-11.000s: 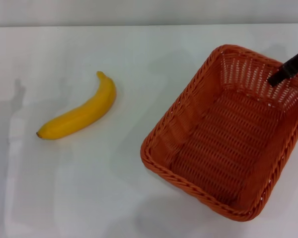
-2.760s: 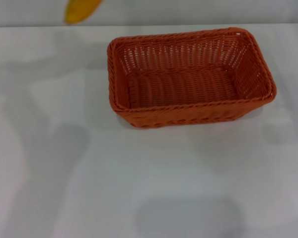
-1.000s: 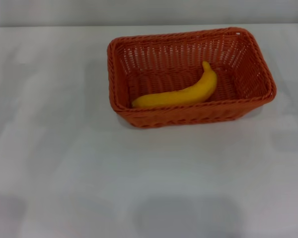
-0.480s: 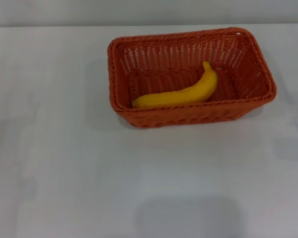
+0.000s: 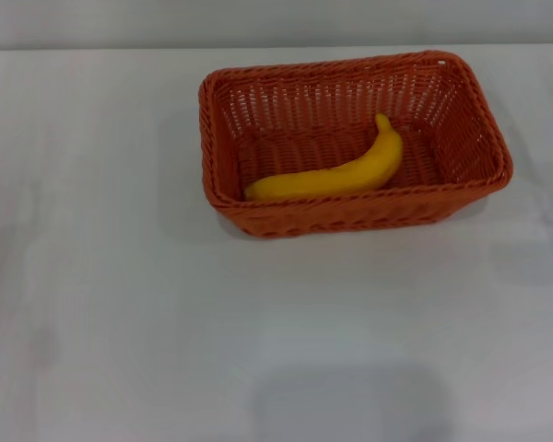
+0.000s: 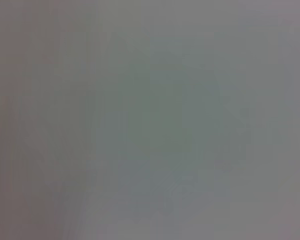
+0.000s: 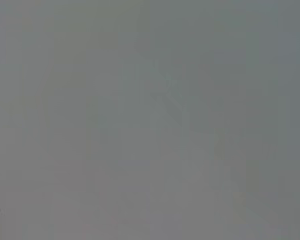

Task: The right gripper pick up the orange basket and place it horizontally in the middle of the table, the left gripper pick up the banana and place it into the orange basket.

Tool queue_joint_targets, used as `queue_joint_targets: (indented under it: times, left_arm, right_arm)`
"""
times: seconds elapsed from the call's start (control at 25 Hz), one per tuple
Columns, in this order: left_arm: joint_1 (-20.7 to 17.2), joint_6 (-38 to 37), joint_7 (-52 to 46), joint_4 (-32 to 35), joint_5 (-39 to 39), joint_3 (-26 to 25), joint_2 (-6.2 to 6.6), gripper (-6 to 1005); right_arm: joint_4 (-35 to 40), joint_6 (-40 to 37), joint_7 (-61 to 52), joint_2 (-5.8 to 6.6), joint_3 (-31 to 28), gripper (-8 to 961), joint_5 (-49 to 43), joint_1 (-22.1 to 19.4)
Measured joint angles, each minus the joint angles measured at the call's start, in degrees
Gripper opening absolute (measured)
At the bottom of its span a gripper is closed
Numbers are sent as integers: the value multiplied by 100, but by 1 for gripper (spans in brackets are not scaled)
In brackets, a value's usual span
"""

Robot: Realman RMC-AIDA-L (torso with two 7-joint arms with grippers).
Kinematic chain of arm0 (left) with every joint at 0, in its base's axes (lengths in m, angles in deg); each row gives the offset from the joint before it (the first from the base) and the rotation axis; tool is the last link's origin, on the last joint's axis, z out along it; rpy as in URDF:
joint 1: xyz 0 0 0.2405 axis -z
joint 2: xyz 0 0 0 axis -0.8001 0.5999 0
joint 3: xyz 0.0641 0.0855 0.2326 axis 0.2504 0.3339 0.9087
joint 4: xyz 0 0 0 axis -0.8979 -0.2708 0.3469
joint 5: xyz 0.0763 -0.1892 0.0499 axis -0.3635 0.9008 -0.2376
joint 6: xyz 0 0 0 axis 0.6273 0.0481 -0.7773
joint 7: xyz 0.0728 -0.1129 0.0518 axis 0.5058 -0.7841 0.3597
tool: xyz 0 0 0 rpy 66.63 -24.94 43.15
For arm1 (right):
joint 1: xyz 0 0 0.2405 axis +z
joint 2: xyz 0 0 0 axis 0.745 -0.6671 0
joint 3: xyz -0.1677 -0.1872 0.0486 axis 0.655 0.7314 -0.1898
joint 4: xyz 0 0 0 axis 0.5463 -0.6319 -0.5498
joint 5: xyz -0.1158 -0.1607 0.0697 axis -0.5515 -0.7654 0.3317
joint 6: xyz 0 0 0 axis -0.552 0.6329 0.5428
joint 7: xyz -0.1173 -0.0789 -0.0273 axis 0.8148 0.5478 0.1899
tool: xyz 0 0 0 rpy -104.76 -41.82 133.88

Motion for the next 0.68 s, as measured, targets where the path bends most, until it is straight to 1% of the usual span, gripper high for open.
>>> queue_joint_targets:
  times: [0.24, 0.44, 0.68]
  left_arm:
    - [34, 307, 109, 122, -5, 0, -4, 890]
    - [108, 320, 182, 125, -22, 0, -2, 890]
    - [222, 342, 300, 128, 21, 0, 0, 890]
  right_arm:
    - [-5, -46, -1, 2, -32, 873, 73, 130]
    - [-12, -50, 116, -8, -32, 873, 90, 221]
    - [12, -10, 212, -12, -91, 873, 119, 206]
